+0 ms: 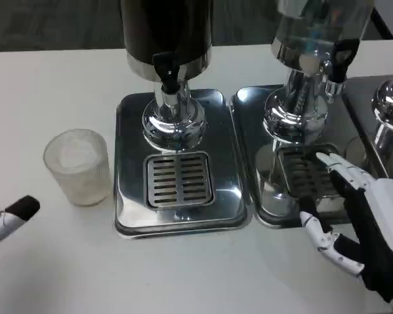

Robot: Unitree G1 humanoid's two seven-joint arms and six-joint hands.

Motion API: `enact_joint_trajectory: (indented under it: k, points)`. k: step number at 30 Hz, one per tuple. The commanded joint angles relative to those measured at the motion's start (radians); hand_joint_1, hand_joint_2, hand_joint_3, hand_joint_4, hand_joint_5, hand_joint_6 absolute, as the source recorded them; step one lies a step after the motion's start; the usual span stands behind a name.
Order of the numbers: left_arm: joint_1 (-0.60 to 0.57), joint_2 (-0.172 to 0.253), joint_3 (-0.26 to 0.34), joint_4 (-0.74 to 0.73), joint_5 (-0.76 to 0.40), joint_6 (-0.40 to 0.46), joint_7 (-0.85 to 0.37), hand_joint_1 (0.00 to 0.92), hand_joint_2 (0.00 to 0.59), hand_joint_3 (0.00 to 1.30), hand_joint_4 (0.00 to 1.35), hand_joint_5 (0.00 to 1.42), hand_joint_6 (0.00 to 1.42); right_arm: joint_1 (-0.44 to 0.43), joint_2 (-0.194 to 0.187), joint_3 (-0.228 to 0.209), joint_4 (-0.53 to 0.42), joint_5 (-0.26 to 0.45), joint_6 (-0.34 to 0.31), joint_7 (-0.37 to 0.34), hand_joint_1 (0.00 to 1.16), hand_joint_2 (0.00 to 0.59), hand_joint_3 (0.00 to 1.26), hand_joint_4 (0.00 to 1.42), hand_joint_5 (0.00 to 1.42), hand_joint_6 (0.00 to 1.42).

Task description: Grasp the cup under the faucet to collect the drink, then remove the cup.

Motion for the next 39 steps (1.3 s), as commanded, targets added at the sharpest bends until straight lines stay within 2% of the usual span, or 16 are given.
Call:
enact_joint_trajectory:
  k: [1, 15, 25, 39]
  points:
    - [-0.073, 0.044, -0.037, 0.085, 0.003, 0.034, -0.035, 0.013, 0.000, 0.00, 0.00, 0.12, 0.21, -0.027, 0.021, 0.020, 0.010, -0.009, 0.005, -0.014, 0.35, 0.438, 0.20, 0.16, 0.18, 0.27]
    - [-0.271, 0.096, -0.149, 0.364, 0.037, 0.005, -0.015, 0.104, 0.000, 0.00, 0.00, 0.19, 0.26, -0.050, 0.039, 0.064, 0.033, -0.016, 0.000, -0.023, 0.35, 0.437, 0.21, 0.18, 0.19, 0.27]
    - [-0.437, 0.132, -0.259, 0.654, 0.091, -0.031, 0.028, 0.156, 0.001, 0.00, 0.02, 0.24, 0.31, -0.058, 0.045, 0.087, 0.044, -0.014, 0.000, -0.031, 0.35, 0.437, 0.22, 0.20, 0.19, 0.28]
    - [-0.575, 0.125, -0.339, 0.856, 0.084, -0.123, 0.043, 0.156, 0.000, 0.04, 0.07, 0.30, 0.40, -0.051, 0.045, 0.097, 0.038, -0.013, 0.001, -0.032, 0.35, 0.437, 0.22, 0.20, 0.19, 0.28]
